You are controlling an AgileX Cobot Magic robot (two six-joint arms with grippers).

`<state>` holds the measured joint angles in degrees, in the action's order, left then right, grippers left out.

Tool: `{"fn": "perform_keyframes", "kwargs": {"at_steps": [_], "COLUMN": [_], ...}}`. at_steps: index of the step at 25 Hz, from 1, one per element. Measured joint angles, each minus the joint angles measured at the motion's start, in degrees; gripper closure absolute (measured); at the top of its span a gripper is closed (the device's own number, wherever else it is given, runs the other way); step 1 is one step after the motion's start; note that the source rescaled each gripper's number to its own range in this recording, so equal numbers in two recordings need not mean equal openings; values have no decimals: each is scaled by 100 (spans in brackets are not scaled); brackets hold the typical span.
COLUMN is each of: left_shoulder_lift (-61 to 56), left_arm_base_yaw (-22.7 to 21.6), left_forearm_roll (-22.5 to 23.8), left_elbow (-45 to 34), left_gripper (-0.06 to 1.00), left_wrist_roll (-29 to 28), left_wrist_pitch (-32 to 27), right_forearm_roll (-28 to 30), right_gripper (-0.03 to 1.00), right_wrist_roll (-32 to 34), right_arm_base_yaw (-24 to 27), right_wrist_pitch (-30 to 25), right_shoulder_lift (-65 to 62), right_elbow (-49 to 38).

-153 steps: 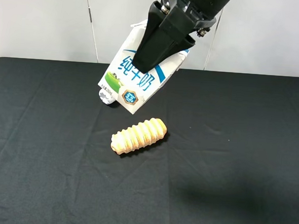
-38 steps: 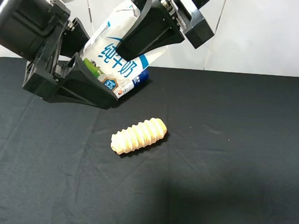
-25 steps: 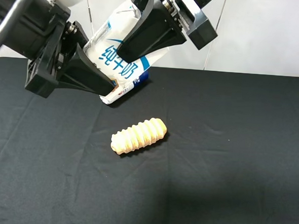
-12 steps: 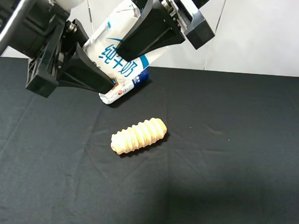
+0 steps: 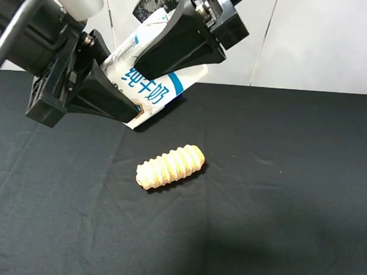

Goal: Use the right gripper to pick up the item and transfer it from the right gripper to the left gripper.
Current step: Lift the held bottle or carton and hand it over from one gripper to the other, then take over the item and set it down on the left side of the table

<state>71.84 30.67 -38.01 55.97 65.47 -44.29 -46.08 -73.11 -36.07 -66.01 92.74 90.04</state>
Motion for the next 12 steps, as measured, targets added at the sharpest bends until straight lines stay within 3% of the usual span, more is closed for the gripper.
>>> {"fn": "perform_keyframes", "kwargs": {"at_steps": [4, 12], "left_shoulder_lift": [0, 0], "left_arm_base_yaw": [0, 0], "left_forearm_roll": [0, 0], "left_elbow": [0, 0], "left_gripper": [94, 94], "left_wrist_roll": [-1, -1], "left_wrist_pitch": [0, 0], "right_forearm_roll": [75, 846], "right_gripper": [-2, -2], "right_wrist_roll": [2, 520], "right_arm_base_yaw": [0, 0], "right_wrist_pitch": [-60, -343], "right_shoulder_lift": [-125, -544], "right_elbow": [0, 5]}}
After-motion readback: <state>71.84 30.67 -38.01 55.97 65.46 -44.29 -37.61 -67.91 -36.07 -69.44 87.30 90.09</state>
